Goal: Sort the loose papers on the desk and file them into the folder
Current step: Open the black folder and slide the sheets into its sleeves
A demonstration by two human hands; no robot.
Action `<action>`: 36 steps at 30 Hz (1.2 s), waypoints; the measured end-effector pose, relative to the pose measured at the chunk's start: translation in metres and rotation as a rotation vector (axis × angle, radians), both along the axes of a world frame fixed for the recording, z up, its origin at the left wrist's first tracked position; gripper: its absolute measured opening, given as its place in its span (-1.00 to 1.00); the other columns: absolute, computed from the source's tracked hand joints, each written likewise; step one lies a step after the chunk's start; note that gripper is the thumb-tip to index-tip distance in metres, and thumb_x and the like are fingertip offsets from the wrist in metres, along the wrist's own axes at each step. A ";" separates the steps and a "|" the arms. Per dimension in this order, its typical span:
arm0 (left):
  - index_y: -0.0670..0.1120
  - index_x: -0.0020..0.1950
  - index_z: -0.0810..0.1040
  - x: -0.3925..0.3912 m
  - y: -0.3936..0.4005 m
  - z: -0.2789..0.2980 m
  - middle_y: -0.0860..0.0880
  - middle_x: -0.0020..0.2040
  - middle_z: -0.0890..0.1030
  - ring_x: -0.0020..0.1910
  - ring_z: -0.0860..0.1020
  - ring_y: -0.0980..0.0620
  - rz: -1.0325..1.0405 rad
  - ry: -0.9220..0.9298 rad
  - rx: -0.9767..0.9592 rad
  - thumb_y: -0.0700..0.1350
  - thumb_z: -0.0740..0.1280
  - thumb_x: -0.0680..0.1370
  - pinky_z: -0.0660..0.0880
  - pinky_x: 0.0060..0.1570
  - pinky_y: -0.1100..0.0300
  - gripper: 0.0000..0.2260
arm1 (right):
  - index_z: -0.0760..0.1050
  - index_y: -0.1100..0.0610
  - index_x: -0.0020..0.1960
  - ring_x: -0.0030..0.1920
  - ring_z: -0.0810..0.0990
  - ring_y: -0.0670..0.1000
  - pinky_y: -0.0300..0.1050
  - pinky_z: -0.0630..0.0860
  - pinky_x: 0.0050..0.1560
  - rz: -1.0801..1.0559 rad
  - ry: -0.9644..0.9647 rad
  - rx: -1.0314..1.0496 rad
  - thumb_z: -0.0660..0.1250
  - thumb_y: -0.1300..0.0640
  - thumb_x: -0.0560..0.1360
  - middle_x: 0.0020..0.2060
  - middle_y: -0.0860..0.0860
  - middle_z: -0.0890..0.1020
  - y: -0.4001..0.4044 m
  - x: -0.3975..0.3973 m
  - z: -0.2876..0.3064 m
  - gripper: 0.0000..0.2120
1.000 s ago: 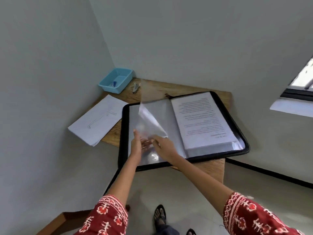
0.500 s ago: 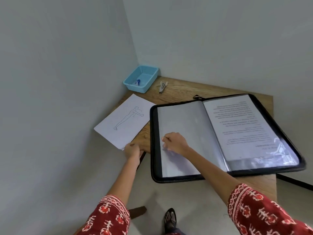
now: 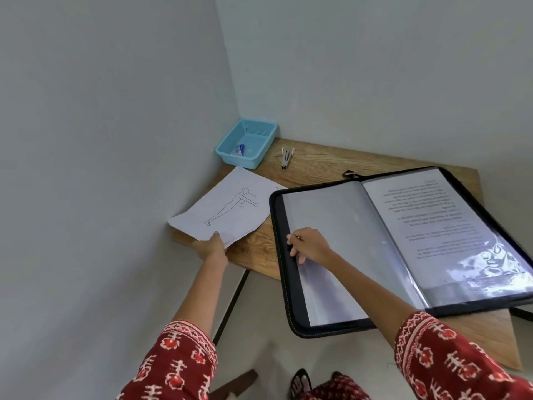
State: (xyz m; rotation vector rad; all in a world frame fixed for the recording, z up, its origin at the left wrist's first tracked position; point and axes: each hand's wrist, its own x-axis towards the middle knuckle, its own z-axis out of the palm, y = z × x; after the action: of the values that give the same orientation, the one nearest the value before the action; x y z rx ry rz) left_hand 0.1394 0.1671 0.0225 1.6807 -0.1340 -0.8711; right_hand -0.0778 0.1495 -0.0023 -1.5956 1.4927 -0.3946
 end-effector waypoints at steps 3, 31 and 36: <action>-0.24 0.42 0.25 0.002 -0.003 0.008 -0.20 0.33 0.43 0.25 0.47 -0.19 -0.016 -0.154 0.006 -0.43 0.10 0.52 0.42 0.22 0.07 -0.54 | 0.57 0.22 -0.05 -0.48 0.58 -0.04 -0.15 0.59 -0.13 -0.023 -0.045 0.050 0.16 0.08 0.62 -0.35 -0.04 0.66 -0.002 -0.001 0.003 -0.72; -0.24 0.32 0.38 -0.020 0.081 0.015 -0.19 0.25 0.51 0.22 0.49 -0.16 -0.589 -0.195 -0.133 -0.38 0.32 0.50 0.41 0.24 -0.03 -0.60 | 0.52 0.25 0.13 0.00 0.60 0.06 -0.20 0.56 -0.07 -0.194 -0.545 0.045 0.40 0.43 0.40 -0.02 0.10 0.63 0.030 -0.108 0.071 -0.68; -0.25 0.34 0.37 -0.041 0.049 0.029 -0.19 0.20 0.54 0.15 0.52 -0.15 -0.849 -0.150 -0.203 -0.42 0.33 0.47 0.46 0.14 -0.06 -0.55 | 0.53 0.24 -0.28 -0.29 0.47 -0.05 -0.37 0.31 -0.37 0.048 0.080 -0.108 0.38 0.50 0.28 -0.35 0.02 0.49 0.033 -0.131 0.074 -0.82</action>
State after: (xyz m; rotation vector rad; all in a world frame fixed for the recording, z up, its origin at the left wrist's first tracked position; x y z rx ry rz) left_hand 0.0981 0.2164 0.0515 1.4819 -1.0596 -1.2878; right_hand -0.2087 0.1824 0.0720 -1.7469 1.5117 -0.3946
